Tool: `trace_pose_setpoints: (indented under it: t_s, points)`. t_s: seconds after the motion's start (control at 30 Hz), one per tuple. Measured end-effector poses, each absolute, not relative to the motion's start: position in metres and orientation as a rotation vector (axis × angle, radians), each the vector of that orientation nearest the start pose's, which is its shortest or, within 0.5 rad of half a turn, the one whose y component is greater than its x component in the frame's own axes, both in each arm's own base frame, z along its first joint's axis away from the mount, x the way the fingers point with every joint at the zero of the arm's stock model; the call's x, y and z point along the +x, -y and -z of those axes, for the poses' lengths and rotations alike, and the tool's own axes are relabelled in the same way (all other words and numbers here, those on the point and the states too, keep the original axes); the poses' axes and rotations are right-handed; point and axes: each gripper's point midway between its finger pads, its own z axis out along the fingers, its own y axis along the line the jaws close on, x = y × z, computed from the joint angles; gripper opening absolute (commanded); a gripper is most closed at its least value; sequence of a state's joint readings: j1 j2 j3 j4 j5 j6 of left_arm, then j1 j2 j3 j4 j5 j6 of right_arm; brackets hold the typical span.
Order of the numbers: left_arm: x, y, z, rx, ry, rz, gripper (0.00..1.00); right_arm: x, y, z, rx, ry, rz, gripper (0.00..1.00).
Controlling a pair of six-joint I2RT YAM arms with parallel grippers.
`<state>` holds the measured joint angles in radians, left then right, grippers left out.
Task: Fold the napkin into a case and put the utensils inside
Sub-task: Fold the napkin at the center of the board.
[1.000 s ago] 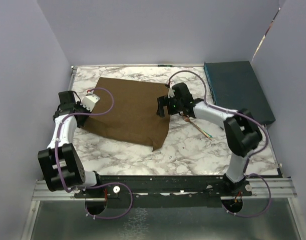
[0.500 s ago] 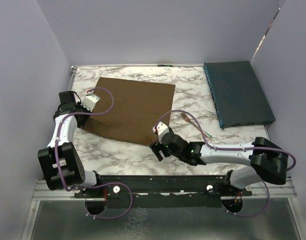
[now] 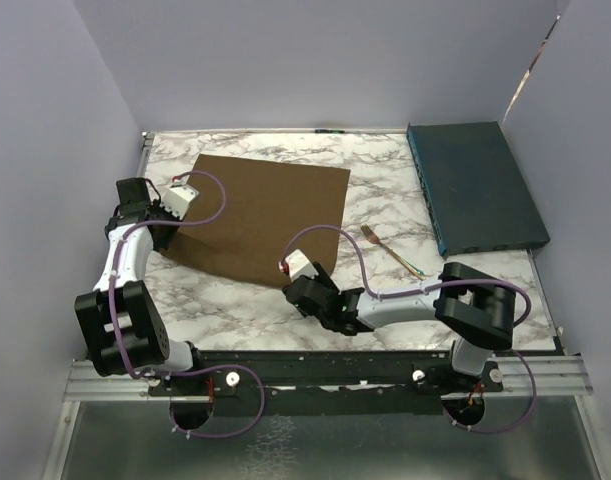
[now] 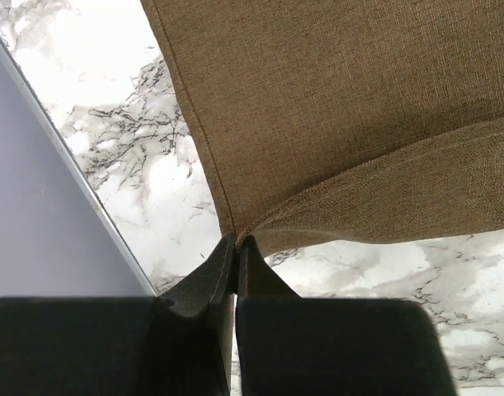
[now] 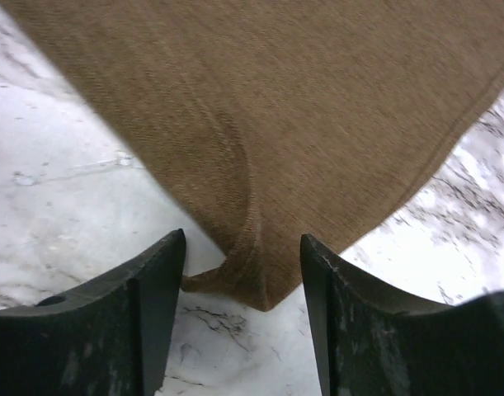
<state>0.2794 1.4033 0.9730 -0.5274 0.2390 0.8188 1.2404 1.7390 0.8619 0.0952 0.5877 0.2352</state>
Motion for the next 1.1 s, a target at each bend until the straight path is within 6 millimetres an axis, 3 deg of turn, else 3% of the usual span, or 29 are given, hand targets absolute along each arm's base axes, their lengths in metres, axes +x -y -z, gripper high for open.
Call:
trace_pose_setpoints:
  t_s: [0.17,0.3,0.4,0.5,0.57,0.67,0.73,0.87,1.1]
  points:
    - [0.336,-0.084,-0.105,0.756,-2.378,-0.158,0.00,0.223,-0.335,-0.045,-0.750,-2.012,-0.035,0.57]
    - [0.339,-0.085,-0.112,0.755,-2.370,-0.165,0.00,0.225,-0.323,-0.066,-0.714,-1.964,-0.039,0.46]
    - [0.342,-0.086,-0.116,0.750,-2.360,-0.172,0.00,0.226,-0.323,-0.079,-0.705,-1.937,-0.062,0.41]
    - [0.343,-0.086,-0.119,0.747,-2.356,-0.175,0.00,0.225,-0.325,-0.078,-0.716,-1.935,-0.076,0.40]
    - [0.343,-0.086,-0.119,0.744,-2.356,-0.174,0.00,0.223,-0.326,-0.076,-0.729,-1.942,-0.089,0.44]
    - [0.343,-0.086,-0.118,0.742,-2.360,-0.170,0.00,0.218,-0.328,-0.070,-0.749,-1.958,-0.115,0.71]
    - [0.342,-0.086,-0.118,0.741,-2.361,-0.170,0.00,0.214,-0.328,-0.066,-0.771,-1.967,-0.134,0.78]
    - [0.342,-0.086,-0.118,0.740,-2.362,-0.169,0.00,0.200,-0.323,-0.061,-0.822,-1.971,-0.150,0.79]
    - [0.342,-0.086,-0.118,0.740,-2.363,-0.168,0.00,0.189,-0.331,-0.058,-0.864,-1.961,-0.165,0.68]
